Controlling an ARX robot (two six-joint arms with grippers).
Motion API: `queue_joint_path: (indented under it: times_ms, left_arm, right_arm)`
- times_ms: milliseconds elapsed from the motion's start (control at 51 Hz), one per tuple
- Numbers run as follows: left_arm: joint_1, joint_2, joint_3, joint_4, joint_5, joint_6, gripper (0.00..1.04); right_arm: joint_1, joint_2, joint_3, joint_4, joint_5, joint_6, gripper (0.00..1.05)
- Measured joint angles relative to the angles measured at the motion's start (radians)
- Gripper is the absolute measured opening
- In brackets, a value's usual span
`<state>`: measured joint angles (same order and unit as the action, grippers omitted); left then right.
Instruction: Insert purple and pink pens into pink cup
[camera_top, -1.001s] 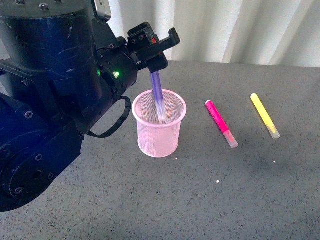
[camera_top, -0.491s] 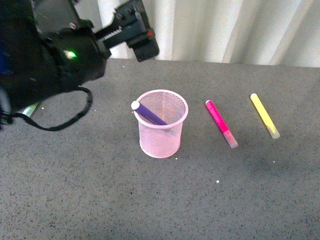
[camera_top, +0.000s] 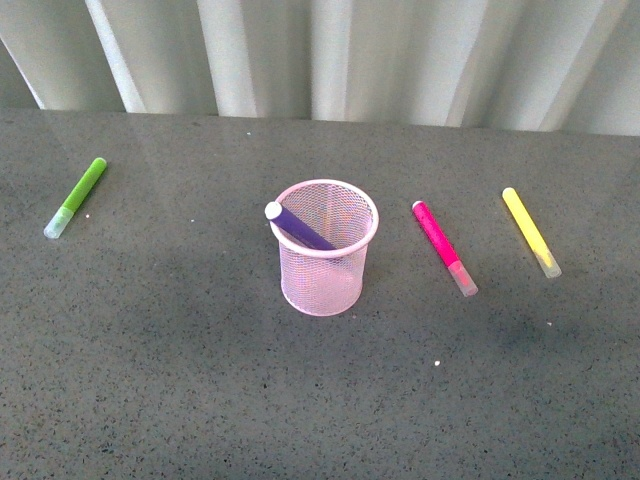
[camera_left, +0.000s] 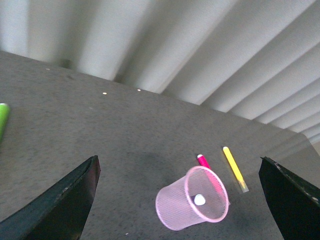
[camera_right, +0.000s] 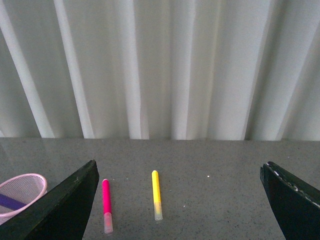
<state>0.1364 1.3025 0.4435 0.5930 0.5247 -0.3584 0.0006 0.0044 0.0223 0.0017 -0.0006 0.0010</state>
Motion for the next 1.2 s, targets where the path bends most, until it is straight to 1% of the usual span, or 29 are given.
queue_joint_path:
  times_ms: [79, 157, 275, 432, 451, 471, 491, 550, 608, 687, 726, 746, 805, 903, 922, 1178, 1197]
  left_arm:
    - [0.091, -0.058, -0.023, -0.06, 0.062, 0.04, 0.98]
    - [0.151, -0.083, -0.033, -0.105, 0.102, 0.066, 0.98]
    - [0.209, -0.097, -0.043, -0.158, 0.119, 0.107, 0.98]
    - [0.264, -0.12, -0.061, -0.177, 0.159, 0.137, 0.98]
    - [0.264, -0.117, -0.073, -0.144, 0.133, 0.155, 0.96]
    - [0.258, -0.115, -0.097, -0.071, 0.078, 0.177, 0.93]
    - [0.254, -0.115, -0.111, -0.03, 0.047, 0.183, 0.91]
    - [0.227, -0.125, -0.199, 0.186, -0.109, 0.252, 0.81]
    - [0.195, -0.163, -0.261, 0.302, -0.187, 0.292, 0.7]
    - [0.153, -0.241, -0.297, 0.311, -0.245, 0.322, 0.56]
    - [0.125, -0.293, -0.32, 0.288, -0.272, 0.332, 0.45]
    - [0.116, -0.302, -0.329, 0.286, -0.284, 0.334, 0.41]
    - [0.081, -0.316, -0.373, 0.32, -0.312, 0.341, 0.27]
    - [0.04, -0.402, -0.409, 0.248, -0.354, 0.345, 0.05]
    - [0.031, -0.43, -0.412, 0.228, -0.367, 0.347, 0.04]
    - [-0.029, -0.621, -0.434, 0.067, -0.42, 0.351, 0.04]
    - [-0.042, -0.644, -0.434, 0.046, -0.436, 0.351, 0.04]
  right_arm:
    - [0.0, 0.0, 0.0, 0.0, 0.0, 0.0, 0.98]
    - [0.0, 0.0, 0.0, 0.0, 0.0, 0.0, 0.98]
    - [0.0, 0.0, 0.0, 0.0, 0.0, 0.0, 0.98]
    - [0.0, 0.0, 0.0, 0.0, 0.0, 0.0, 0.98]
    - [0.0, 0.0, 0.0, 0.0, 0.0, 0.0, 0.98]
    - [0.0, 0.0, 0.0, 0.0, 0.0, 0.0, 0.98]
    - [0.0, 0.0, 0.0, 0.0, 0.0, 0.0, 0.98]
    - [0.0, 0.0, 0.0, 0.0, 0.0, 0.0, 0.98]
    - [0.0, 0.0, 0.0, 0.0, 0.0, 0.0, 0.98]
    - [0.0, 0.0, 0.0, 0.0, 0.0, 0.0, 0.98]
    - [0.0, 0.0, 0.0, 0.0, 0.0, 0.0, 0.98]
    - [0.0, 0.0, 0.0, 0.0, 0.0, 0.0, 0.98]
    - [0.0, 0.0, 0.0, 0.0, 0.0, 0.0, 0.98]
    - [0.0, 0.0, 0.0, 0.0, 0.0, 0.0, 0.98]
    - [0.0, 0.0, 0.0, 0.0, 0.0, 0.0, 0.98]
    - [0.0, 0.0, 0.0, 0.0, 0.0, 0.0, 0.98]
    - [0.0, 0.0, 0.0, 0.0, 0.0, 0.0, 0.98]
